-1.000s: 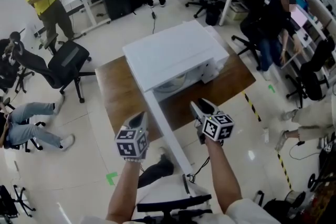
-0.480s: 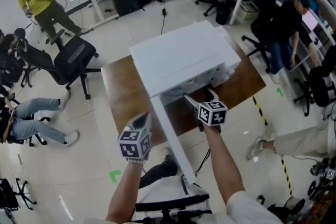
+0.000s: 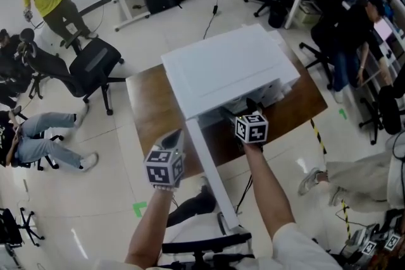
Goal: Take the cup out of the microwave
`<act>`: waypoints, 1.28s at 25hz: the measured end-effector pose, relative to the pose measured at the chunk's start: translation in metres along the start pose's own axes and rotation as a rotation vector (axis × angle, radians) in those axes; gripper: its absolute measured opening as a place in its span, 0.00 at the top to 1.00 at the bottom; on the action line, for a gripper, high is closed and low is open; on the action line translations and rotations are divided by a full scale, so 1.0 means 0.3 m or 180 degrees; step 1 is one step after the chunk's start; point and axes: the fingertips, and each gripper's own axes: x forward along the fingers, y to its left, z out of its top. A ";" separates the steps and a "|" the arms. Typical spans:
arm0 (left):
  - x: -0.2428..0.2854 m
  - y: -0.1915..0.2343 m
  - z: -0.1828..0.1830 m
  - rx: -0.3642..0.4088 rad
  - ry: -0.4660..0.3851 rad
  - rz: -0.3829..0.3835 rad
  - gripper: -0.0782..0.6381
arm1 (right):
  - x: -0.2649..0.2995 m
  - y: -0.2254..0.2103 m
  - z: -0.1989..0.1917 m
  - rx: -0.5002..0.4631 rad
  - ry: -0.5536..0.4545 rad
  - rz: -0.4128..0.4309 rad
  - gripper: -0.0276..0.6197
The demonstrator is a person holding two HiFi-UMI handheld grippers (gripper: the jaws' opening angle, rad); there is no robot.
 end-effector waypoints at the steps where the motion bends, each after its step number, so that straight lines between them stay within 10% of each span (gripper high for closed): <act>1: 0.006 0.005 0.001 -0.0003 0.0003 0.0009 0.90 | 0.019 -0.003 0.004 -0.0019 -0.0015 -0.0004 0.12; 23: 0.047 0.041 -0.068 -0.0062 0.0077 0.0113 0.90 | 0.272 -0.063 0.033 -0.0370 -0.0163 -0.0039 0.07; 32: 0.045 0.030 -0.051 -0.0056 0.0041 0.0079 0.90 | 0.256 -0.049 0.008 -0.0546 -0.0214 -0.0107 0.20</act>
